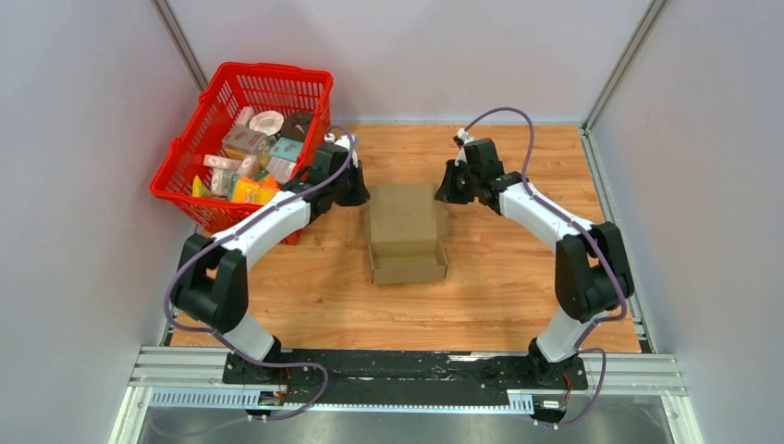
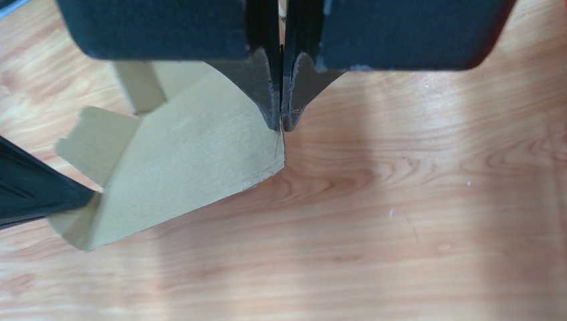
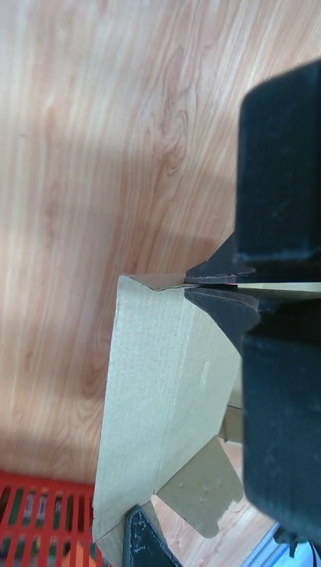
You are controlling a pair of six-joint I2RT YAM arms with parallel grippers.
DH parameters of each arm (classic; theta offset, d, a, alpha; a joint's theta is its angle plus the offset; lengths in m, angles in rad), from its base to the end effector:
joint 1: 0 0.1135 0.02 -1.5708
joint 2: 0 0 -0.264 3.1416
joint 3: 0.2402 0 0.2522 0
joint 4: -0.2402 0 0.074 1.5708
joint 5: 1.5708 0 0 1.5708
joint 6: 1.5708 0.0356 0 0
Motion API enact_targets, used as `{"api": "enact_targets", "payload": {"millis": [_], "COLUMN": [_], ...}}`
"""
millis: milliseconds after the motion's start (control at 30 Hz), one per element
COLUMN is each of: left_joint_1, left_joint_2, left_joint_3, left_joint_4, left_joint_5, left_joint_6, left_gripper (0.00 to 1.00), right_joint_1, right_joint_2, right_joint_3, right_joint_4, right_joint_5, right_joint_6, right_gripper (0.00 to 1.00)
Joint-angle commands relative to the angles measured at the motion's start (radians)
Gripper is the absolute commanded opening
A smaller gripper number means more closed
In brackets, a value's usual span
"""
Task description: Fold the paper box
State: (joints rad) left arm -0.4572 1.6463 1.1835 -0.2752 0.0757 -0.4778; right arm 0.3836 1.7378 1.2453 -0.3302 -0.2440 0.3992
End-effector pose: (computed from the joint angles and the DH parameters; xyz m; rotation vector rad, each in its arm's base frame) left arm 0.3280 -0.1644 0.2474 0.0153 2.3730 -0.5531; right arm 0.3510 0.1509 0.2313 -0.0993 2.4632 0.6478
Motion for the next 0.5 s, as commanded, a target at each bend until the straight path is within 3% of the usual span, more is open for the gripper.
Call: {"api": "enact_targets", "payload": {"millis": [0, 233, 467], "left_joint_1": [-0.015, -0.072, -0.103], "left_joint_2": [-0.131, -0.239, -0.33], "left_joint_3": [-0.09, -0.179, -0.289], "left_joint_4": [0.162, 0.2, 0.202], "left_joint_5": [0.045, 0.024, 0.009], "left_joint_6": [0.008, 0.005, -0.03], "left_gripper": [0.0, 0.0, 0.05], "right_joint_1": [0.06, 0.147, 0.187], "right_joint_2": [-0.144, -0.311, -0.411], "right_joint_3": [-0.061, -0.254, -0.383], "right_joint_4": [0.137, 0.284, 0.302], "right_joint_5": [0.109, 0.328, 0.358], "right_joint_6": [-0.075, -0.099, -0.025], "right_gripper": [0.03, 0.06, 0.06]}}
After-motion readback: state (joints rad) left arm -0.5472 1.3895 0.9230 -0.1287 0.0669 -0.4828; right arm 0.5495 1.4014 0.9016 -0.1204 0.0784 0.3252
